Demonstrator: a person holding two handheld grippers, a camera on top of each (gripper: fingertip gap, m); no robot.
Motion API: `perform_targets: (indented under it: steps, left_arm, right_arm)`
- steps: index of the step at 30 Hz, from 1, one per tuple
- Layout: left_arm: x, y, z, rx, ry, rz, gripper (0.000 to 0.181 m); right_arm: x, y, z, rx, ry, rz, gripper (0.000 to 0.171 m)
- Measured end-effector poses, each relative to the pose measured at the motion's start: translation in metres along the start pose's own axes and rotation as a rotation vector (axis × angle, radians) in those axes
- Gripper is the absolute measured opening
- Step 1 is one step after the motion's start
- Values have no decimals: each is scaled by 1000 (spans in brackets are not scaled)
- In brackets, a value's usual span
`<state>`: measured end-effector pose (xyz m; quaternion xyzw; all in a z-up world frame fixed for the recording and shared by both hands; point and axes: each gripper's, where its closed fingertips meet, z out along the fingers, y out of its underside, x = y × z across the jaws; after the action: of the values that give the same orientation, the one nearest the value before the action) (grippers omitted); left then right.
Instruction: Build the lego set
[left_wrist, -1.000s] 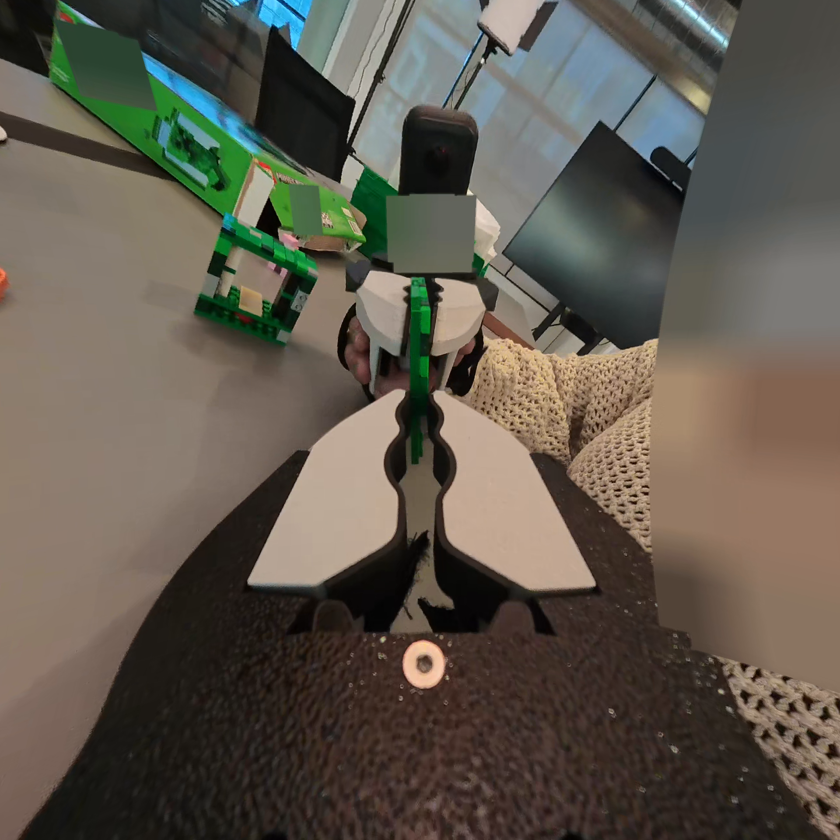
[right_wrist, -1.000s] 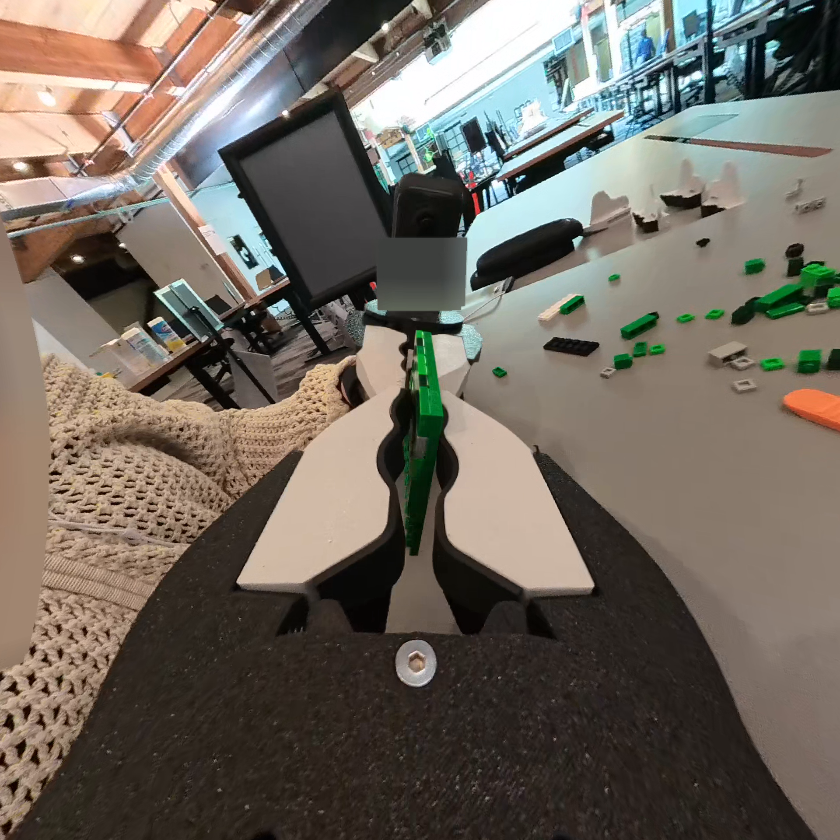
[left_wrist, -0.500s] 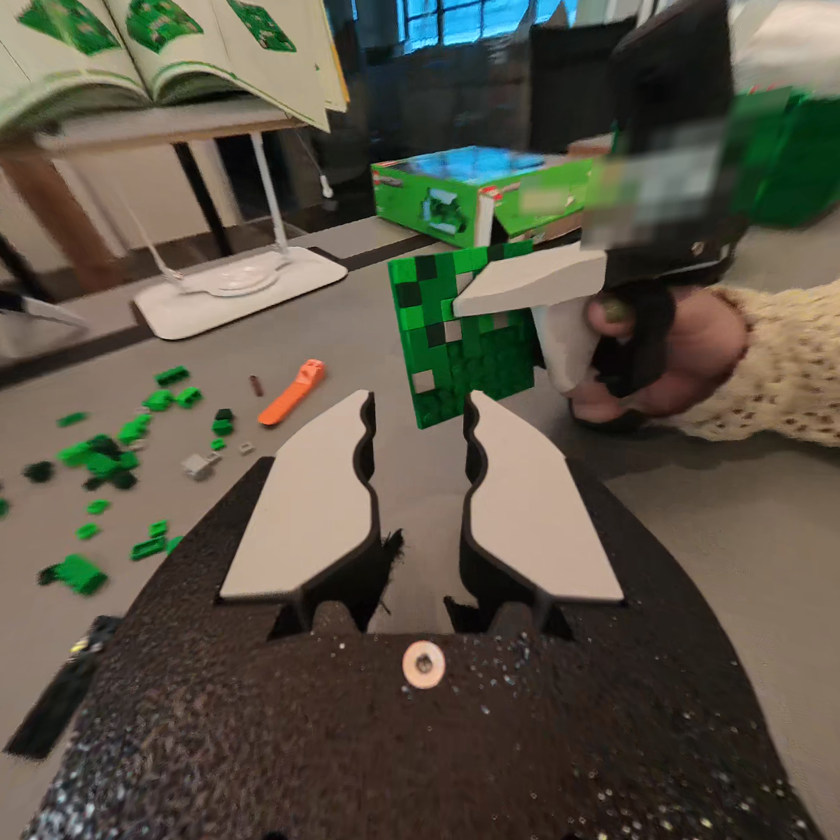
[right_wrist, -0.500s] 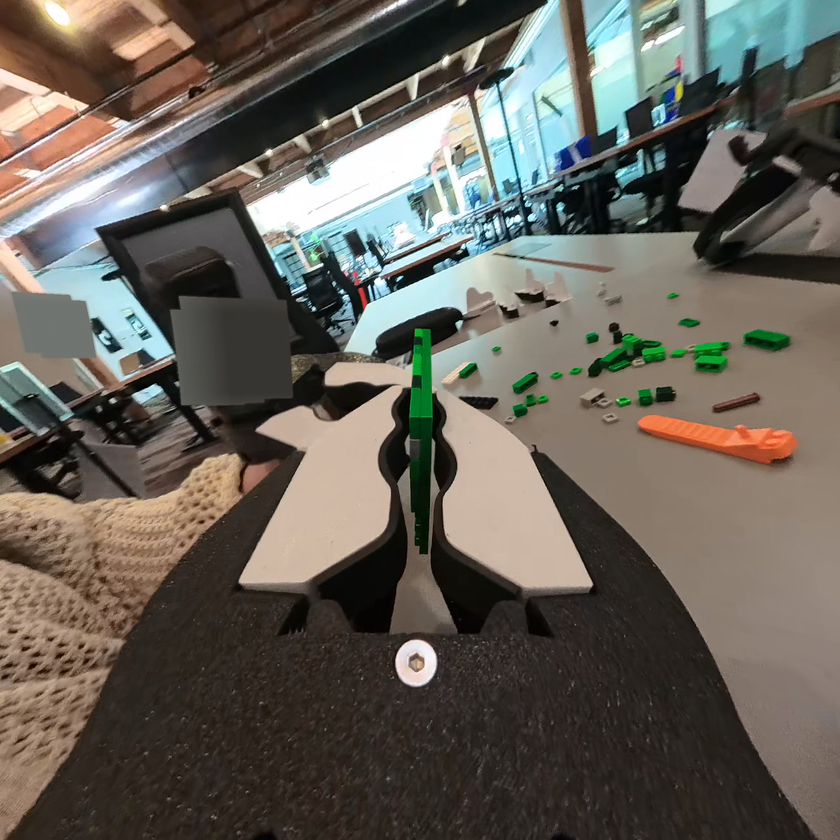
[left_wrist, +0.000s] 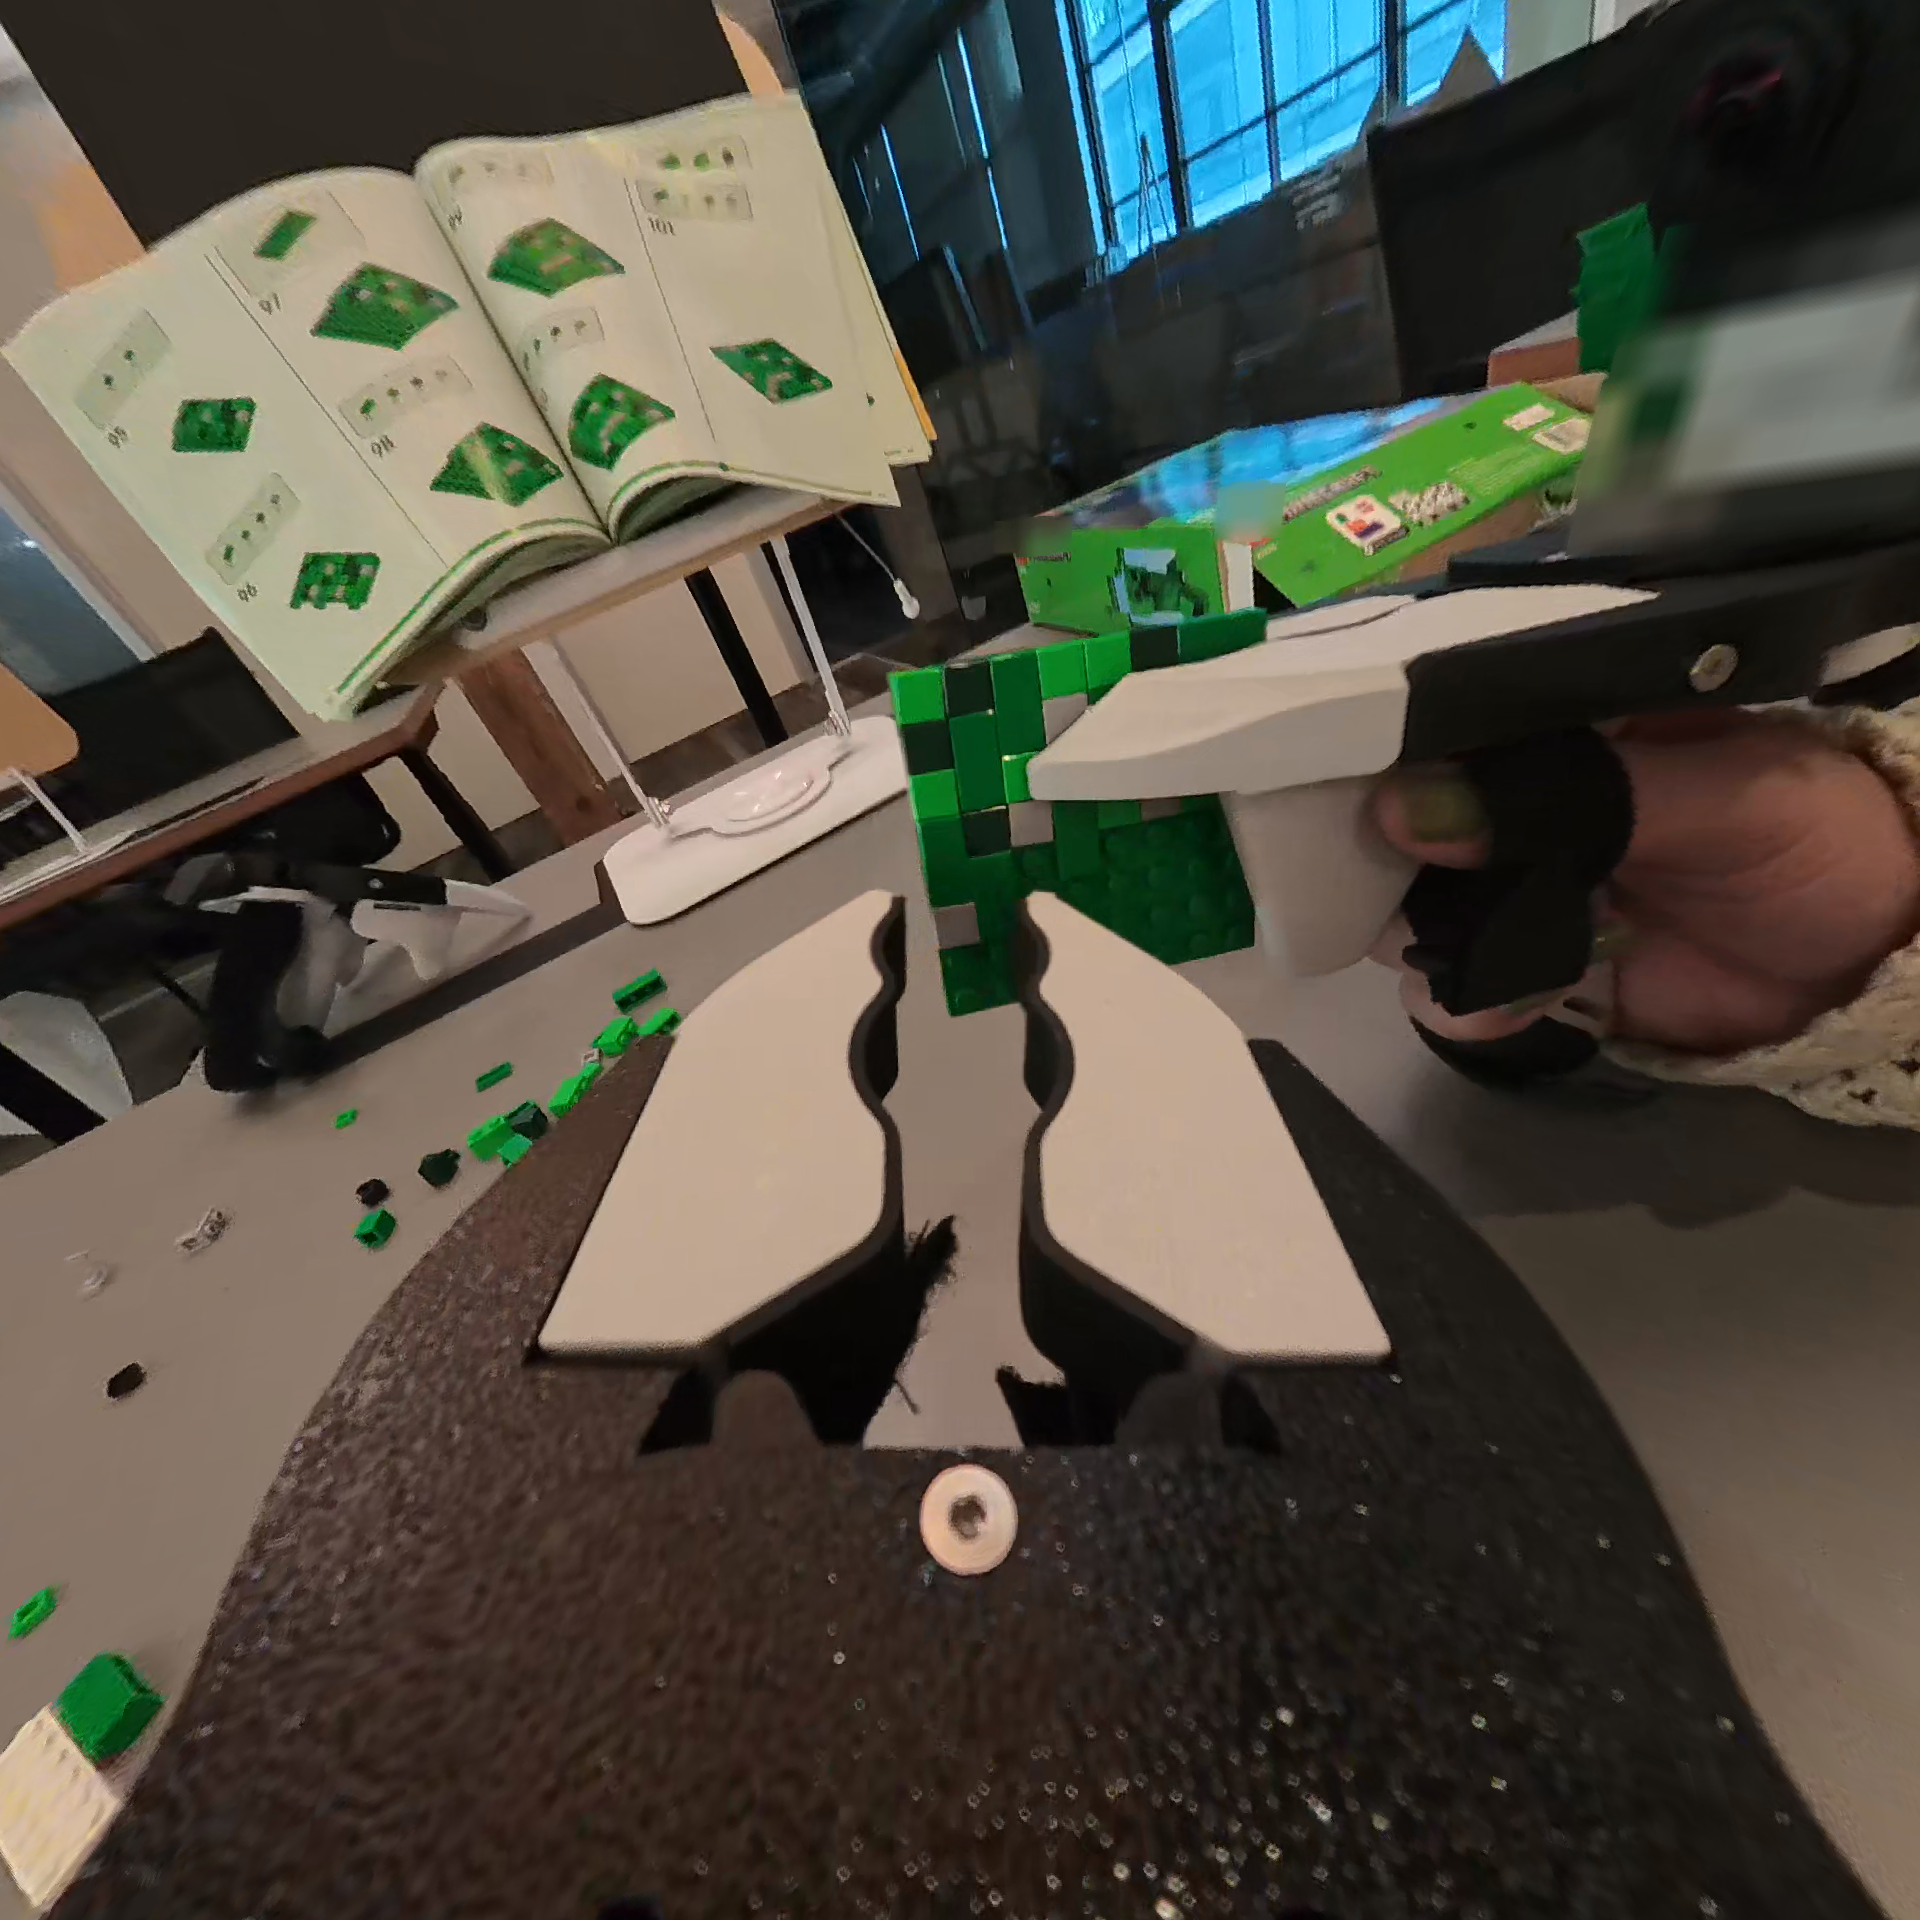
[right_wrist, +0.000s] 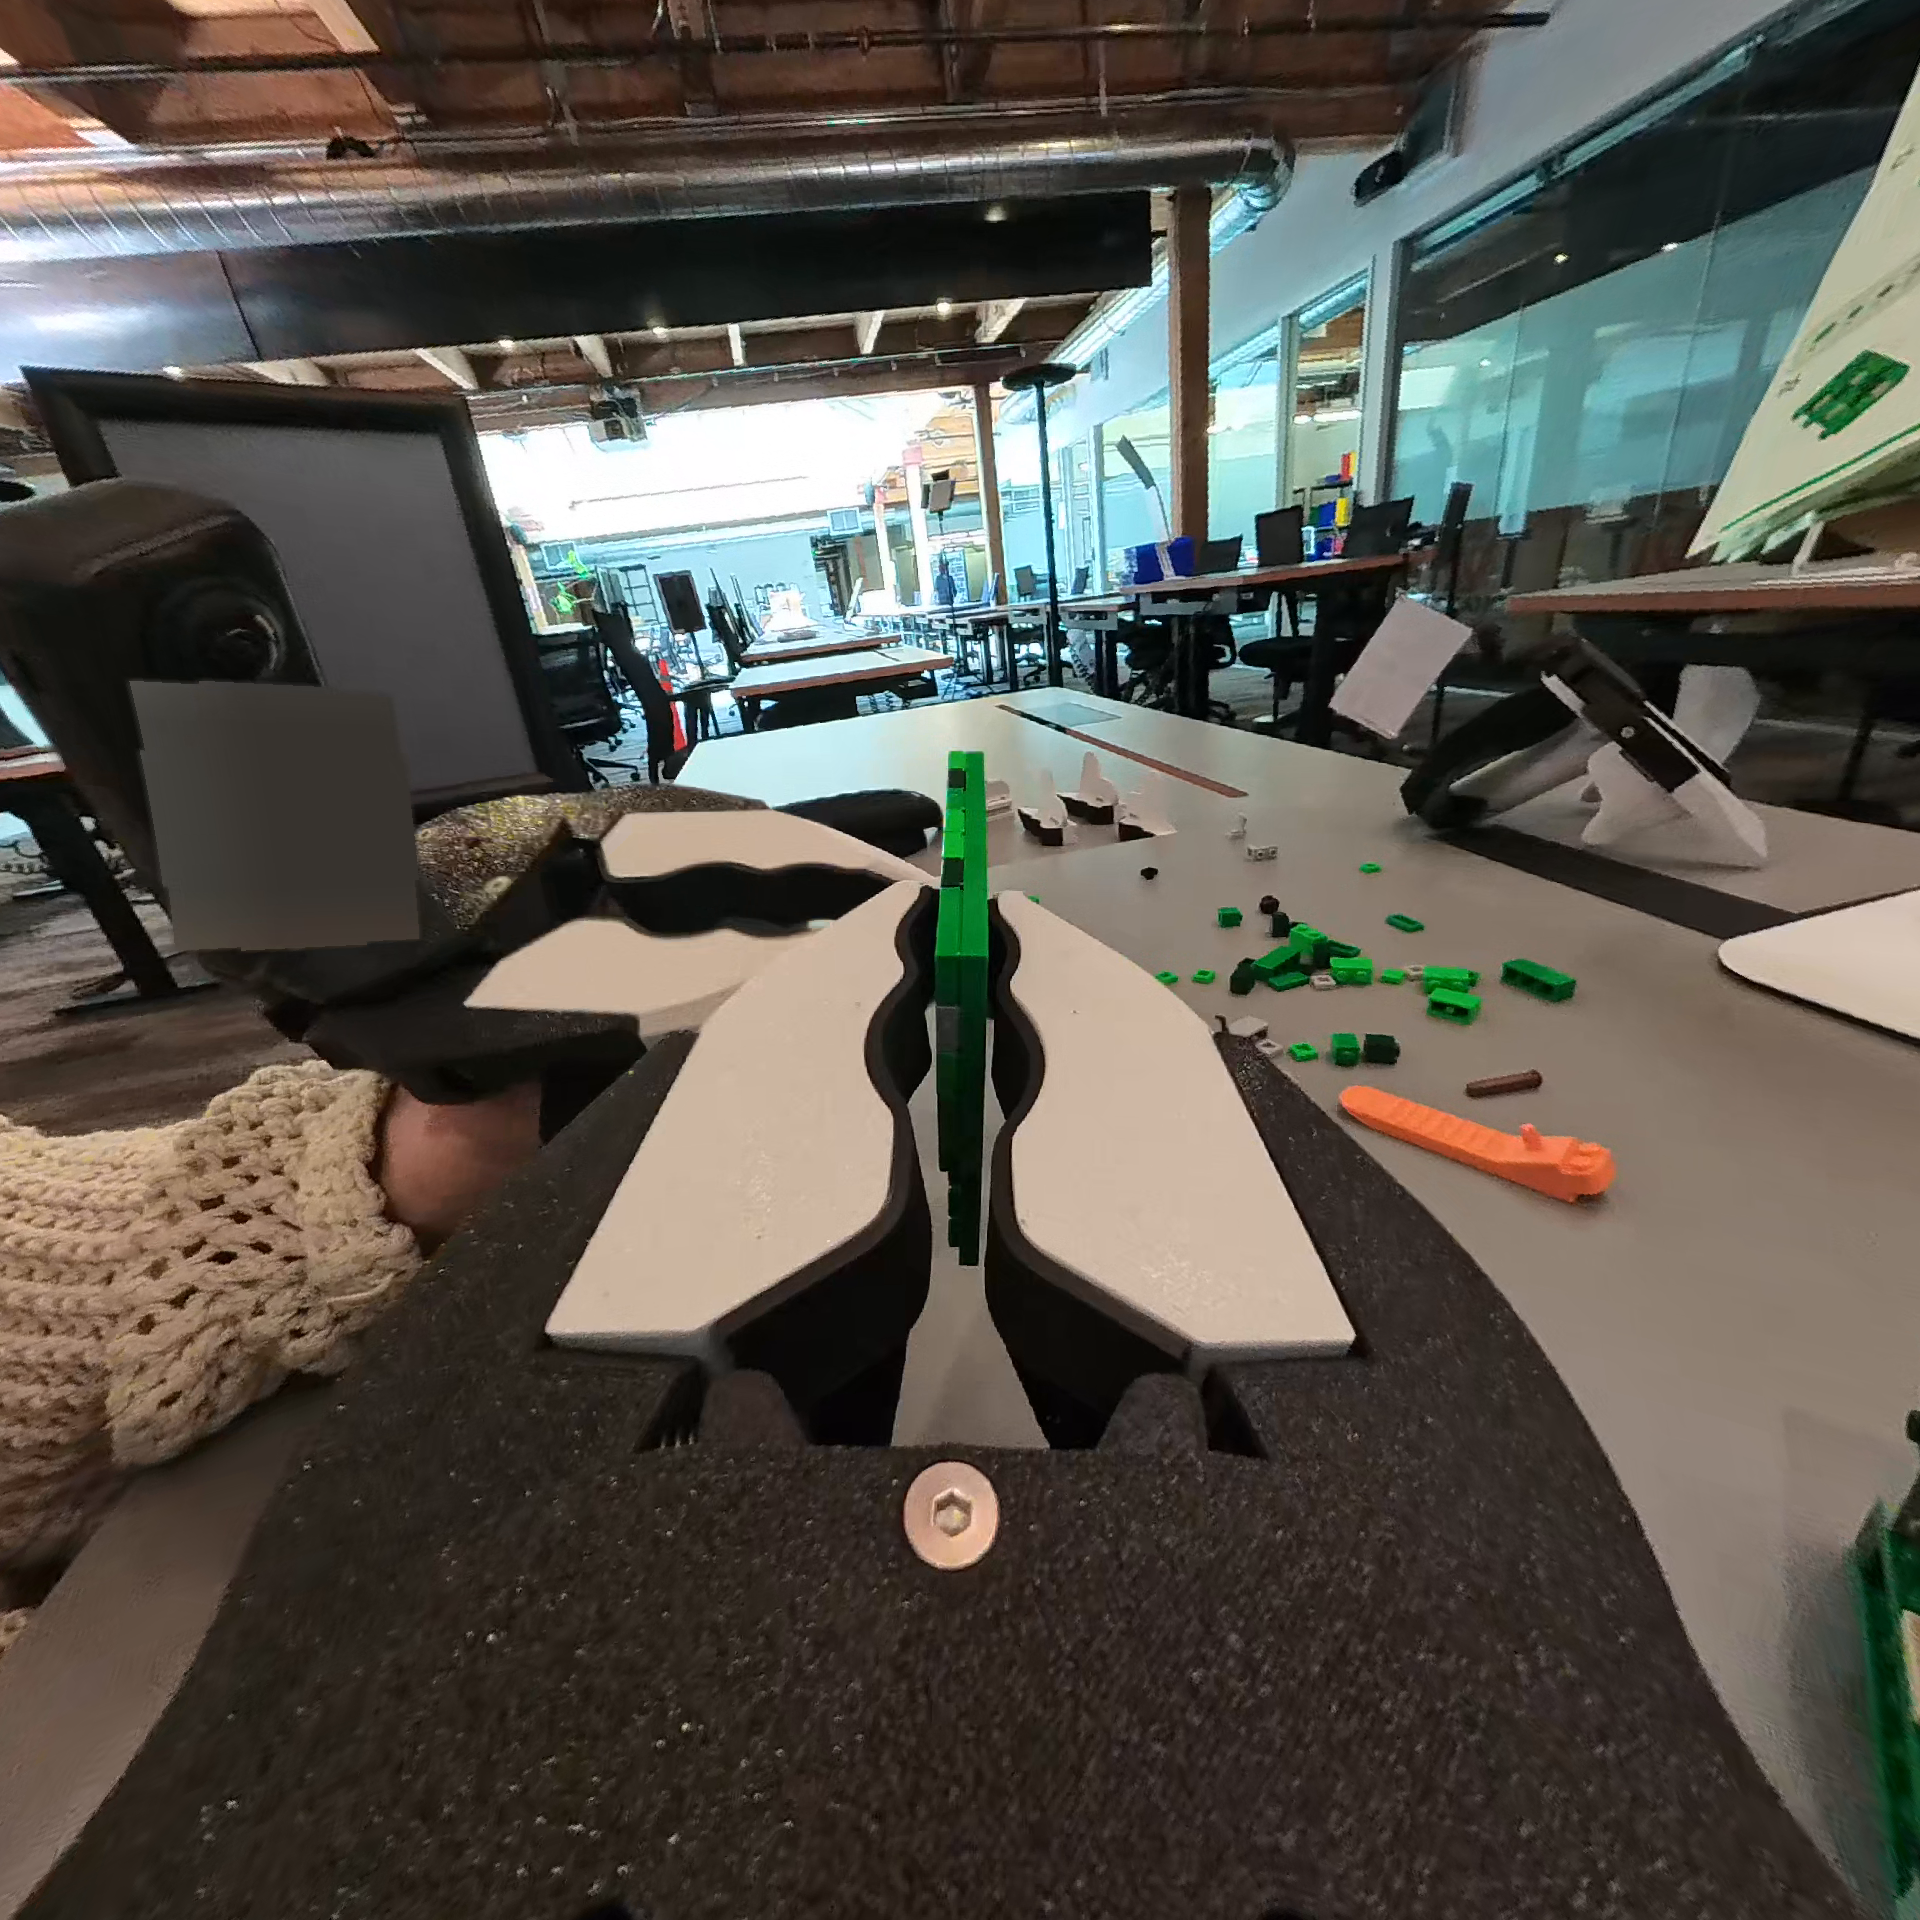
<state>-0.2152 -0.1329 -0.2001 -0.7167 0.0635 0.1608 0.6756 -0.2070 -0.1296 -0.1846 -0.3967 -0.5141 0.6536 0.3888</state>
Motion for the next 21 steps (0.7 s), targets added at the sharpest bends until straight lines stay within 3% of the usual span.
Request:
perform_targets:
  steps: [21]
  left_arm:
    - [0, 0, 0, -36, -71, 115, 15]
  right_arm:
    - [-6, 1, 0, 14, 29, -12, 7]
